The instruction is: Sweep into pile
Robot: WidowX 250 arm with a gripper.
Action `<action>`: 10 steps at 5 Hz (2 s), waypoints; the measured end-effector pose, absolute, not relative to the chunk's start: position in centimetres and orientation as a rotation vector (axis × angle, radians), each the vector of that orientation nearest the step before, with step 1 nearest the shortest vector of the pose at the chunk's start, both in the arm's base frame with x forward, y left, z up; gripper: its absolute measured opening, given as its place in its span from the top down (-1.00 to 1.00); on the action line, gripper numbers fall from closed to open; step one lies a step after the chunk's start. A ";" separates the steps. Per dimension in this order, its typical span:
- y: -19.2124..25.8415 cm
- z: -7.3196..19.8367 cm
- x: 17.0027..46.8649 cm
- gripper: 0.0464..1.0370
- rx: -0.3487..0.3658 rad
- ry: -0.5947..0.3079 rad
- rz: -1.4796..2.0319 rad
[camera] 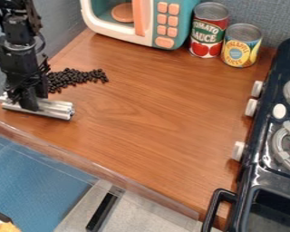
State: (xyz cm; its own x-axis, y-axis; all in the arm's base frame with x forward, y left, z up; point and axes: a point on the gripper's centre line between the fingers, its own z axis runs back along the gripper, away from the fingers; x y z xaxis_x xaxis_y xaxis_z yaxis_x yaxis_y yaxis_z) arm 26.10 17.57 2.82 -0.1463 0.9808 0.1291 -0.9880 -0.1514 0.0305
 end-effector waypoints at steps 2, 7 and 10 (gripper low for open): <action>18.6 2.4 26.4 0.39 0.157 -0.069 1.725; 17.1 1.9 28.8 0.39 0.164 -0.092 1.694; 15.7 1.8 30.6 0.39 0.135 -0.107 1.668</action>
State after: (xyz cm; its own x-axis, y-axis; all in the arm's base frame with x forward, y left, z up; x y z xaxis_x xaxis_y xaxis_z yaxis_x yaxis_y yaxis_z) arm 30.64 15.74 1.81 -0.0991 0.9834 0.1520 -0.9947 -0.1018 0.0101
